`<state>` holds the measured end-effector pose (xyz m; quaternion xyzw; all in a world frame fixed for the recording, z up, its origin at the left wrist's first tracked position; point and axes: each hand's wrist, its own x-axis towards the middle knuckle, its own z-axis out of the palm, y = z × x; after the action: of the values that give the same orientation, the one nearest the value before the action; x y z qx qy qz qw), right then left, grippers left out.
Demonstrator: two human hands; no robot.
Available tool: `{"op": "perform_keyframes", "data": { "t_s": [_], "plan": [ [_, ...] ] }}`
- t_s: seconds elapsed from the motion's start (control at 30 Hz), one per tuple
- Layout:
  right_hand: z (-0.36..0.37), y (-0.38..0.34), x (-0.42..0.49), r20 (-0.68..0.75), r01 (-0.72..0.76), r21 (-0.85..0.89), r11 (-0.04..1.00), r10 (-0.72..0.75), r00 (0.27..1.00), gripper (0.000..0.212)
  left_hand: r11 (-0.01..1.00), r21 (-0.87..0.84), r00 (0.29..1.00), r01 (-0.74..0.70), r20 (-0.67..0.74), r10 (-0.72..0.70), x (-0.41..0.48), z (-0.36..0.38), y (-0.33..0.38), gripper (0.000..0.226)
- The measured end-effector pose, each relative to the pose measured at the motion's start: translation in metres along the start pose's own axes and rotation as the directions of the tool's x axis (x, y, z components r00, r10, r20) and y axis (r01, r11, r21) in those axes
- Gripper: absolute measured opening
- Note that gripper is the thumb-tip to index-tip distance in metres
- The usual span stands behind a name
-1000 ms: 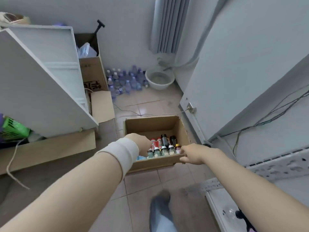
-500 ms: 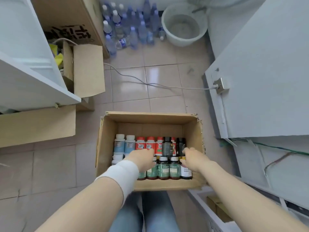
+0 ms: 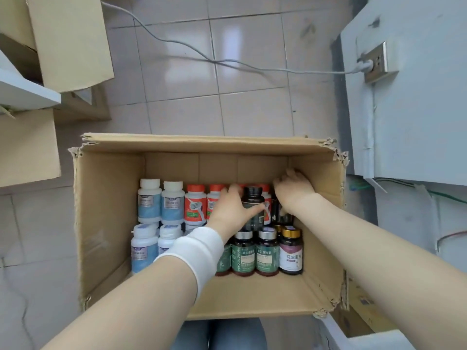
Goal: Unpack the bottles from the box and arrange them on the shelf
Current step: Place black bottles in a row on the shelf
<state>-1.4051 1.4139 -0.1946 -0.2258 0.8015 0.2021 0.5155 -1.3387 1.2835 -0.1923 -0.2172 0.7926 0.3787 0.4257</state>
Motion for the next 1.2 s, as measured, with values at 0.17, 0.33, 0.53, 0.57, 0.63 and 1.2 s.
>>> {"op": "perform_keyframes", "data": {
  "t_s": [0.17, 0.33, 0.53, 0.57, 0.63, 1.2],
  "plan": [
    [-0.012, 0.002, -0.011, -0.021, -0.018, 0.111, 0.994, 0.02, 1.0, 0.077, 0.983, -0.185, 1.0, -0.015, -0.028, 0.01, -0.008, -0.007, -0.007, 0.047],
    [-0.019, 0.002, -0.03, -0.078, -0.027, 0.273, 0.962, 0.051, 0.996, 0.071, 0.993, -0.12, 0.999, -0.004, -0.039, 0.0, -0.008, 0.002, 0.003, 0.077],
    [-0.012, 0.01, -0.038, -0.209, 0.003, 0.402, 0.916, 0.089, 0.974, 0.068, 0.992, -0.125, 0.993, 0.013, -0.112, -0.027, -0.008, 0.014, 0.01, 0.069],
    [-0.011, 0.01, -0.041, -0.225, 0.017, 0.419, 0.908, 0.085, 0.971, 0.068, 0.985, -0.172, 0.992, 0.003, -0.12, -0.024, -0.011, 0.013, 0.009, 0.066],
    [-0.013, 0.011, -0.052, -0.265, 0.042, 0.451, 0.891, 0.089, 0.96, 0.07, 0.96, -0.278, 0.987, -0.026, -0.162, -0.02, -0.022, 0.003, 0.005, 0.062],
    [0.009, -0.11, -0.299, -0.084, 0.351, 0.78, -0.518, 0.469, 0.879, 0.011, 0.603, -0.786, 0.979, -0.137, -0.015, 0.204, -0.248, -0.116, 0.001, 0.025]
  ]
}}
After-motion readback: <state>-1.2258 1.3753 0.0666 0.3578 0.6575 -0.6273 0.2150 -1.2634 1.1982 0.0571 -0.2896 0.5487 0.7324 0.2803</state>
